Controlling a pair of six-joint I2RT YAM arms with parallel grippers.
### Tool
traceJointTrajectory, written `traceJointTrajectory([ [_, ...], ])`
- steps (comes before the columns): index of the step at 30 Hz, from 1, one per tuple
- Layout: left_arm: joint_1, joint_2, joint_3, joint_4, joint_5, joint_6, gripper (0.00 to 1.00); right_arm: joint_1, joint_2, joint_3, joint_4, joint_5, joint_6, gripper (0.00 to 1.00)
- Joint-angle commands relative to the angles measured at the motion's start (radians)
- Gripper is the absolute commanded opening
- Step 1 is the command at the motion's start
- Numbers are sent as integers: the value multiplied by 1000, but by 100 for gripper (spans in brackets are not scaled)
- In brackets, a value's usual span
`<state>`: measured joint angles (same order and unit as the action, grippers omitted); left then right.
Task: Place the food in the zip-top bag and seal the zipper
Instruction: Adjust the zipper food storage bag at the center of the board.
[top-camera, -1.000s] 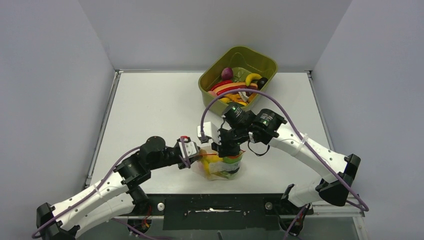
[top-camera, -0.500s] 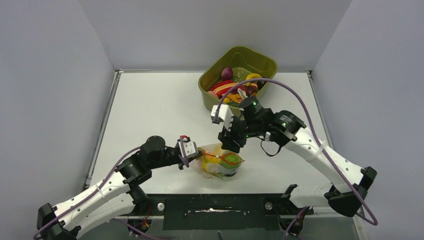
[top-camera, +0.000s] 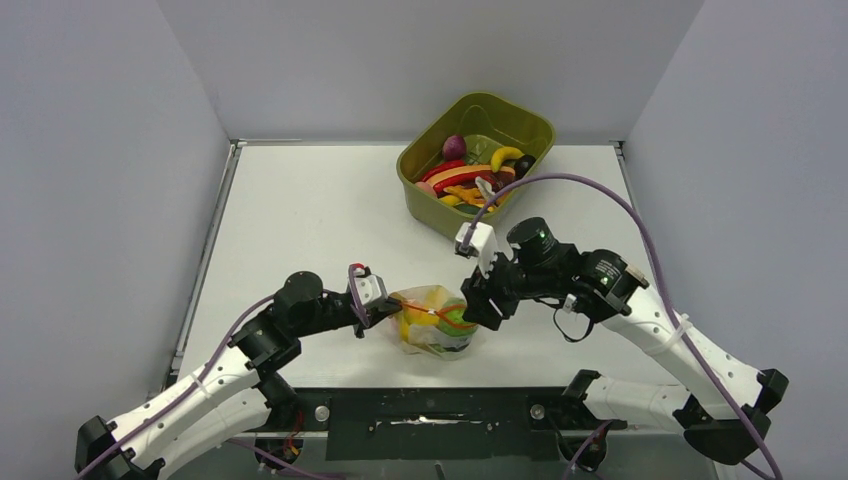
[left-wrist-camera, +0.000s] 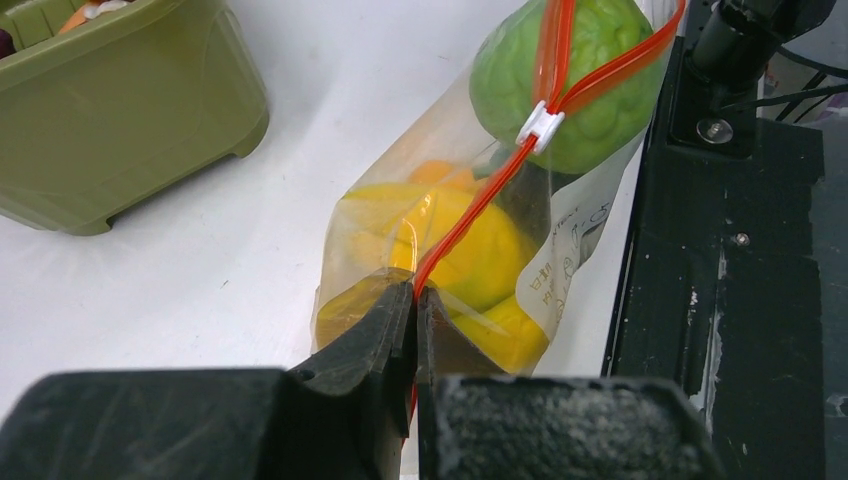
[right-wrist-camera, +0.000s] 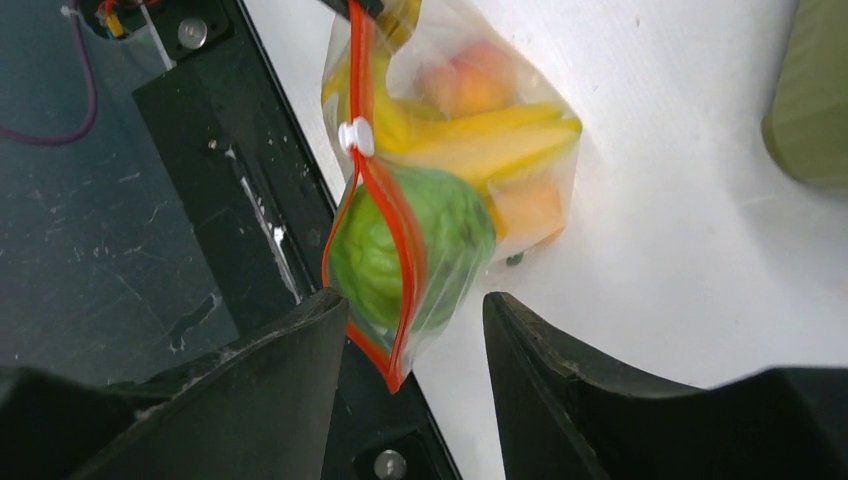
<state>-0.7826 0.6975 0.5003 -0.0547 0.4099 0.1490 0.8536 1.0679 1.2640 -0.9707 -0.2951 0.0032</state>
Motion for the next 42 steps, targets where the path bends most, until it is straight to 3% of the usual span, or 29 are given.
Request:
traceJointTrajectory([
  [1,11,-17,4,115,44,-28,0,24,-75,-36,-27,-7,11,55],
  [7,17,-13,6,125,51,-35,0,45,-82,-76,-31,-30,-81,61],
  [14,31,-25,16,113,47,-37,0,95,-27,-74,-57,1,-179,55],
  [16,36,-28,18,104,49,-37,0,97,-15,-74,-66,10,-205,47],
  [18,39,-34,17,102,47,-37,0,97,-7,-72,-76,39,-223,33],
  [20,41,-39,15,102,38,-40,0,96,-1,-55,-87,83,-236,7],
  [21,42,-42,16,100,31,-40,0,96,0,-35,-87,108,-238,0],
  [27,45,-33,64,117,42,-60,0,98,40,204,-39,135,-270,0],
  [30,45,-24,75,203,82,-117,0,97,55,140,27,51,-291,0],
  [36,46,-31,95,240,81,-147,0,79,163,170,-137,242,-360,0],
  [42,46,-27,92,209,64,-126,0,29,76,166,50,-13,-353,0],
])
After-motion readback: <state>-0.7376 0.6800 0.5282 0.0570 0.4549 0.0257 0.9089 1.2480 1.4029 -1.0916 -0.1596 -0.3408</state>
